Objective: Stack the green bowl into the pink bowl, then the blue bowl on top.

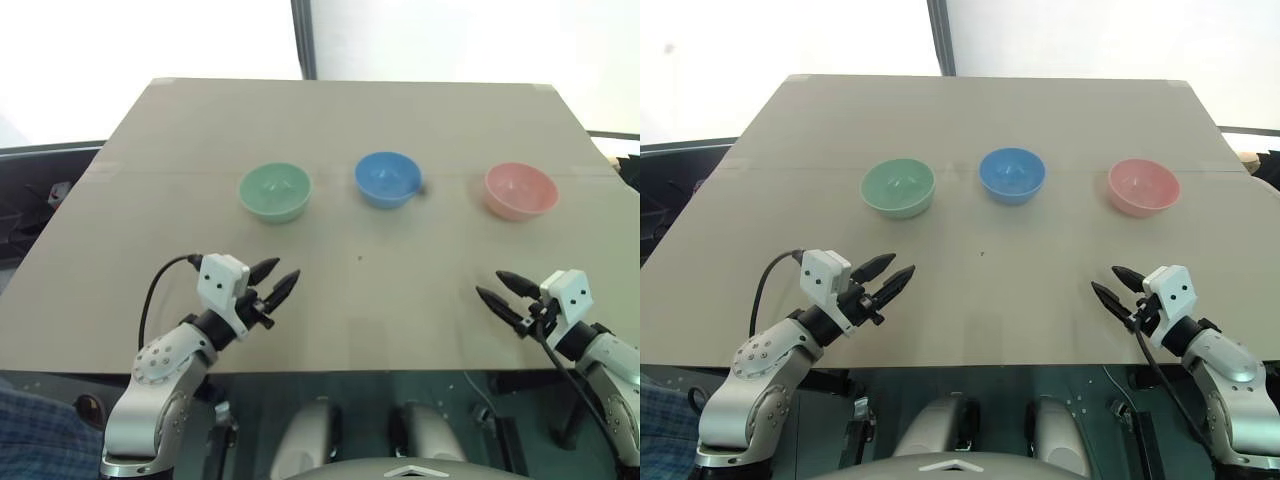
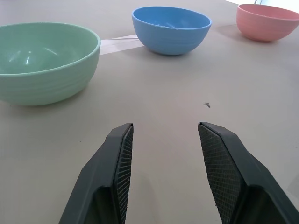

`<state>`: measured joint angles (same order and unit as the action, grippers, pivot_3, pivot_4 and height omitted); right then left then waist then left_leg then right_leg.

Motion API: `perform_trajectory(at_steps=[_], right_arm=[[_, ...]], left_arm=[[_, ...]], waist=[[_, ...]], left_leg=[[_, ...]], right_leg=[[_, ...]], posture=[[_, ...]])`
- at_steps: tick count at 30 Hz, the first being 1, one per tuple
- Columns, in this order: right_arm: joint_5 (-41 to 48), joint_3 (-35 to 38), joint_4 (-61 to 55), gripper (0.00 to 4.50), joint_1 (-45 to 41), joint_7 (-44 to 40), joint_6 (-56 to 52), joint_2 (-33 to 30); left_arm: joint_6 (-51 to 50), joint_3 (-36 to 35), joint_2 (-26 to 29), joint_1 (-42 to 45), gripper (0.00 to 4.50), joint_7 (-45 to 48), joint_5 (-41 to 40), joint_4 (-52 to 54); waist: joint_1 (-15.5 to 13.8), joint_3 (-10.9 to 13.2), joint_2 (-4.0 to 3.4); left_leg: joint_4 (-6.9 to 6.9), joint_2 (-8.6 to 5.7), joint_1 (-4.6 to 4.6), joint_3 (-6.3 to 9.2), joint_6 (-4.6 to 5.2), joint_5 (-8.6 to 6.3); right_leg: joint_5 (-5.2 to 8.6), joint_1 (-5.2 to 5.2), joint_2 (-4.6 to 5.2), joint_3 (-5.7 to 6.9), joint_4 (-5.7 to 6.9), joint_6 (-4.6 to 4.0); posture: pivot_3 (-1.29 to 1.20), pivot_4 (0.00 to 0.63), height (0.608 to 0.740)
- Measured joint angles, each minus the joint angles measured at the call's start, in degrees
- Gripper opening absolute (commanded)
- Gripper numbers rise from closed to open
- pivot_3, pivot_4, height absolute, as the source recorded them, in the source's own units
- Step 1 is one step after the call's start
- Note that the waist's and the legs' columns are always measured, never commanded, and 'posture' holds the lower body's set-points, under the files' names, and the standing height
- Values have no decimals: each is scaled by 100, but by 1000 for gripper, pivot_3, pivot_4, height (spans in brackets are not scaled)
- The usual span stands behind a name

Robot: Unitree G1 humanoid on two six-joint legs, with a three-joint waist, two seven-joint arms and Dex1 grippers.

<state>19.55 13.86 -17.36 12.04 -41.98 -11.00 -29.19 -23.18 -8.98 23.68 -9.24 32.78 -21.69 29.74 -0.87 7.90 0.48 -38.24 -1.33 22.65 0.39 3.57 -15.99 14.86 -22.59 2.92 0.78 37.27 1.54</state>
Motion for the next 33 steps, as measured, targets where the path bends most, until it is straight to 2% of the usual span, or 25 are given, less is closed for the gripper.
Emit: perform_trajectory(at_steps=[27,33], right_arm=[[-54,-4,175,2438,-100,55,127,-56],[-213,-50,292,2438,-478,272,-31,-217]], left_arm=[[-8,2,64,40,2334,-38,-212,-9],[-11,56,24,236,2334,22,-382,-30]], waist=[[0,0,0],[1,-1,-1]], left_leg=[[-1,0,0,0,0,1],[-6,-1,-1,-1,-1,1]], right_leg=[[0,1,-1,0,1,0],[-1,1,-1,0,5,1]], posture=[[0,150,740],[0,150,740]])
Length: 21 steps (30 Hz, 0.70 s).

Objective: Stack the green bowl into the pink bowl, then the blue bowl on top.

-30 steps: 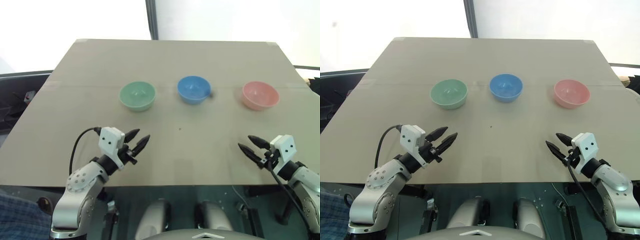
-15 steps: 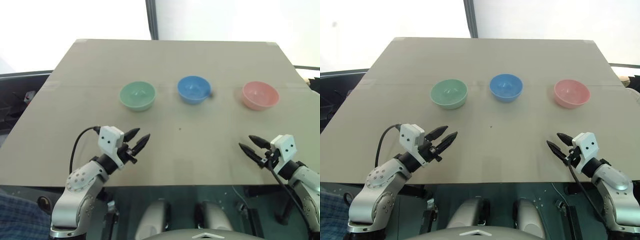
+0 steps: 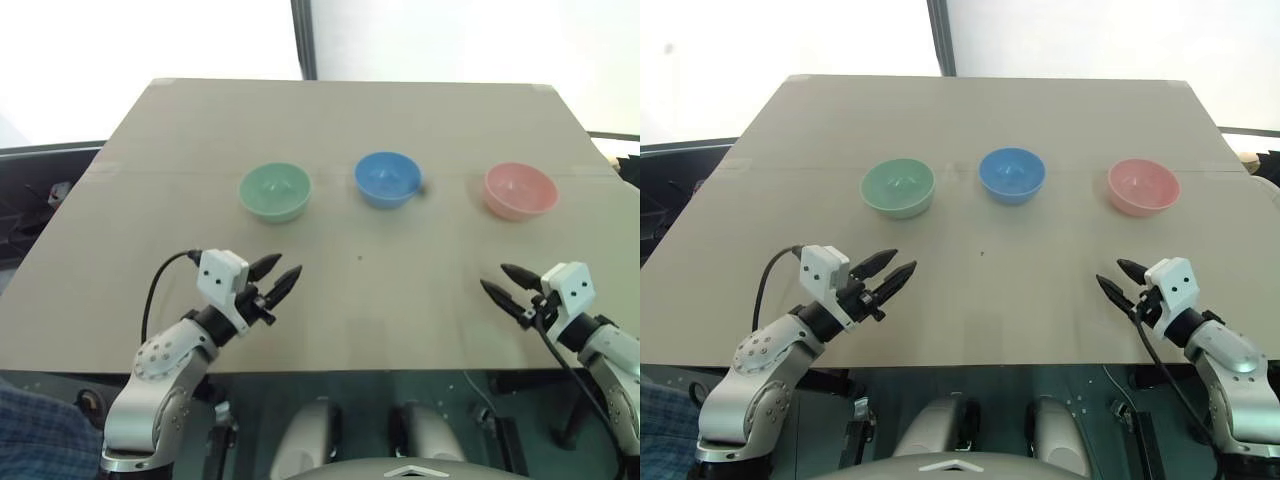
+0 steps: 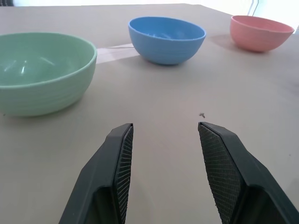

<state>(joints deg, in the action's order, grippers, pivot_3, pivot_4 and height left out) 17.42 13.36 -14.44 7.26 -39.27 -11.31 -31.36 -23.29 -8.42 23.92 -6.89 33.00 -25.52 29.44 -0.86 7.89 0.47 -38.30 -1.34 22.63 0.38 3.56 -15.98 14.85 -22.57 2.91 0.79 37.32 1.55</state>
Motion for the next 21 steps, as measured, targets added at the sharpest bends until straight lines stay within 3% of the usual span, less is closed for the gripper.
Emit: perform_trajectory(at_steps=[12,13,14,17,18,19,21], right_arm=[[-579,-406,339,2438,-1572,224,-1010,-848],[-641,-434,453,2847,-1846,225,-1048,-953],[-717,-449,526,2953,-2090,223,-1066,-1061],[-899,-627,928,4145,-2753,137,-1046,-1245],[-936,-662,1016,4500,-2829,96,-1041,-1259],[-970,-713,1091,4500,-2849,73,-1021,-1262],[-1183,-1081,1727,4500,-3308,-39,-948,-1269]], left_arm=[[-405,86,127,292,2334,744,-1524,156],[-438,126,166,351,2334,771,-1574,164],[-480,148,177,405,2334,790,-1654,192],[-641,194,246,545,3090,791,-1893,301],[-666,199,268,592,3799,790,-1929,332],[-690,200,272,595,3799,784,-1963,348],[-781,242,309,685,4448,749,-1976,361]], waist=[[13,1,-1],[11,2,-3],[10,2,-3],[0,1,0],[-8,0,1],[-10,0,1],[29,4,-3]], left_leg=[[-4,-1,0,-3,-11,8],[-5,-2,0,-3,-13,9],[-6,-2,0,-3,-13,9],[-4,-2,1,-1,-21,14],[-4,-2,4,-1,-21,14],[-4,-2,5,-2,-19,13],[-6,-4,5,-13,-17,13]], right_leg=[[0,0,-4,0,2,0],[0,0,-5,0,5,0],[0,0,-5,0,5,0],[0,1,-9,1,3,-1],[0,1,-9,1,-2,0],[0,2,-9,1,-6,0],[-2,2,-8,-6,-8,2]], posture=[[0,150,740],[0,150,740],[0,150,740],[0,150,740],[0,150,740],[0,150,740],[0,150,740]])
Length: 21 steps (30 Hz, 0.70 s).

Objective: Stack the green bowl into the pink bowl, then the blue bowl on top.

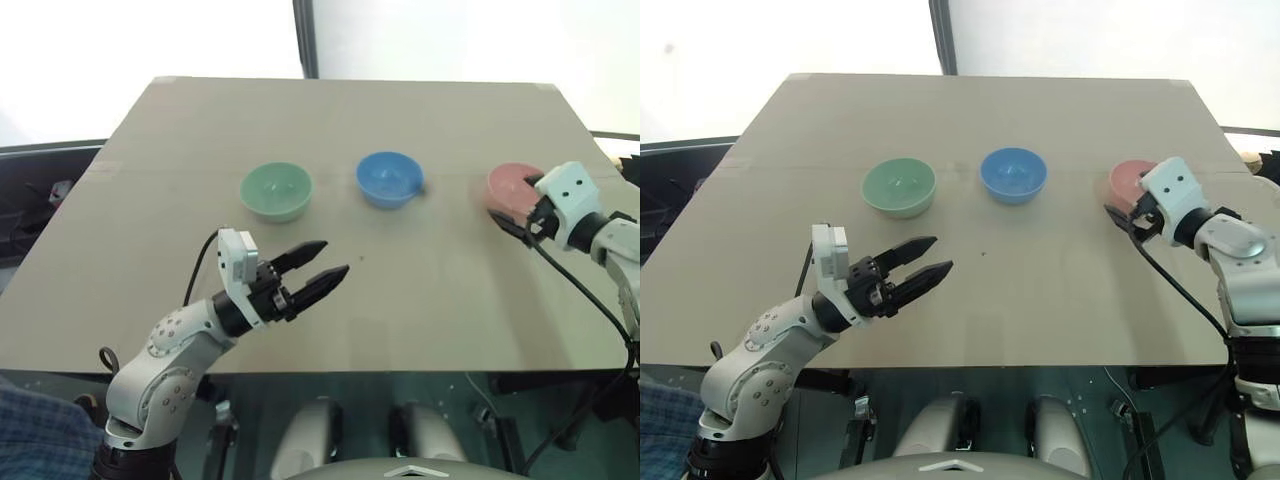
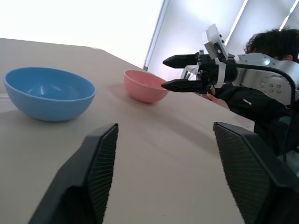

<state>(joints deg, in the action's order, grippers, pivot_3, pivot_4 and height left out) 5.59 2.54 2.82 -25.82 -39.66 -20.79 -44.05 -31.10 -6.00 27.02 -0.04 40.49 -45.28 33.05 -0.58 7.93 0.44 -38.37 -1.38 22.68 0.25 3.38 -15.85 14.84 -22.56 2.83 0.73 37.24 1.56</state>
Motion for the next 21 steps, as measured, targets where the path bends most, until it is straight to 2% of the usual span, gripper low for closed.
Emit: perform_trajectory(at_steps=[6,10,20,21], right_arm=[[-489,-503,1484,4500,-974,-143,192,12],[-863,-885,2998,4500,-1656,-239,633,206],[-1312,-1184,5063,4500,-2621,-380,1111,510],[-1341,-1184,5178,3969,-2668,-386,1181,527]], left_arm=[[-133,-15,20,288,4448,-36,-402,38],[-191,0,96,405,4448,-19,-498,52],[-176,23,200,433,4448,-43,-510,230],[-173,25,200,433,4500,-62,-510,244]], waist=[[-14,0,0],[-9,0,1],[-2,0,1],[-4,0,0]], left_leg=[[-1,2,-6,0,-1,1],[0,1,-3,-1,-1,1],[0,1,-3,0,-2,1],[0,1,-3,0,-2,1]], right_leg=[[1,2,-4,0,8,-1],[1,3,-3,0,-1,-1],[0,4,-4,0,-4,-1],[0,3,-4,0,-4,-1]], posture=[[0,150,740],[0,150,740],[0,150,740],[0,150,740]])
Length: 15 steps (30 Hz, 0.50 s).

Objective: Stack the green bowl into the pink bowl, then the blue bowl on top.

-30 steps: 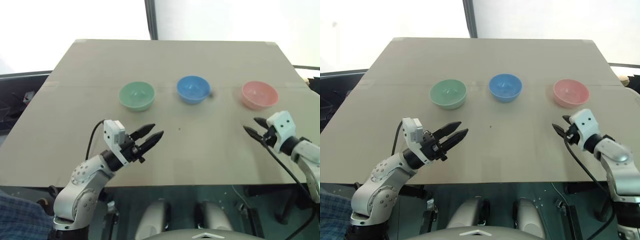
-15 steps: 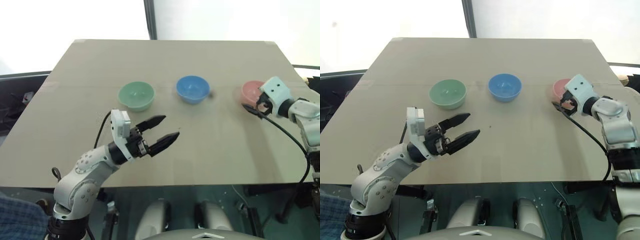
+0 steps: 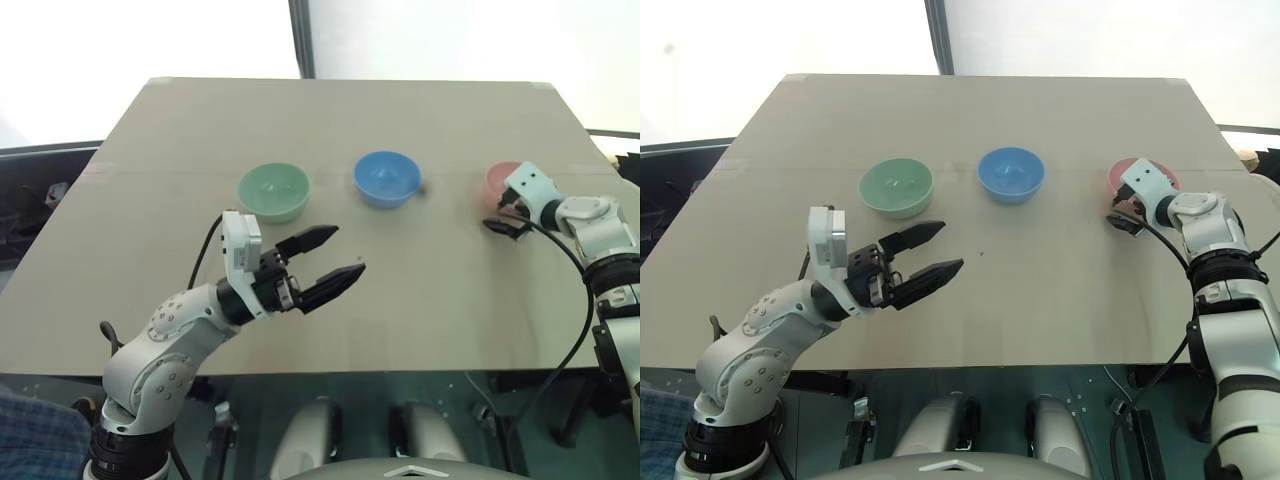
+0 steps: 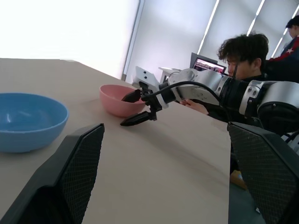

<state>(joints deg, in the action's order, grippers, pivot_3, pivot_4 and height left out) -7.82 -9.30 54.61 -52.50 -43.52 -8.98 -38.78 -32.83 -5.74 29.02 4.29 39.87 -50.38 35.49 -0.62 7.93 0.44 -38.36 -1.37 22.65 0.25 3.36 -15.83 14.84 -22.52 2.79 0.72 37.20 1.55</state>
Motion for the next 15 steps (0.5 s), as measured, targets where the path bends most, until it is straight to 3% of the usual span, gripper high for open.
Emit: perform_trajectory(at_steps=[1,8,9,15], right_arm=[[-23,-1,53,3749,-17,-7,48,9],[-107,-38,236,748,-26,-131,245,93],[-117,-30,231,143,-49,-111,293,91],[-187,-31,164,54,-118,-158,310,65]], left_arm=[[2,0,-1,0,4500,-14,0,0],[76,-1,-55,-12,4500,-146,-1,3],[78,-2,-55,-12,4500,-158,-1,3],[109,1,-58,-11,4500,-155,-5,4]], waist=[[1,0,0],[-3,0,0],[0,0,0],[26,-2,2]], left_leg=[[0,0,0,0,0,0],[0,0,-1,1,0,0],[0,0,-1,1,0,0],[1,1,-4,2,-1,0]], right_leg=[[0,0,0,0,0,0],[0,0,1,0,2,0],[0,0,2,0,3,0],[0,4,1,0,2,0]], posture=[[0,150,740],[0,150,740],[0,150,740],[0,150,740]])
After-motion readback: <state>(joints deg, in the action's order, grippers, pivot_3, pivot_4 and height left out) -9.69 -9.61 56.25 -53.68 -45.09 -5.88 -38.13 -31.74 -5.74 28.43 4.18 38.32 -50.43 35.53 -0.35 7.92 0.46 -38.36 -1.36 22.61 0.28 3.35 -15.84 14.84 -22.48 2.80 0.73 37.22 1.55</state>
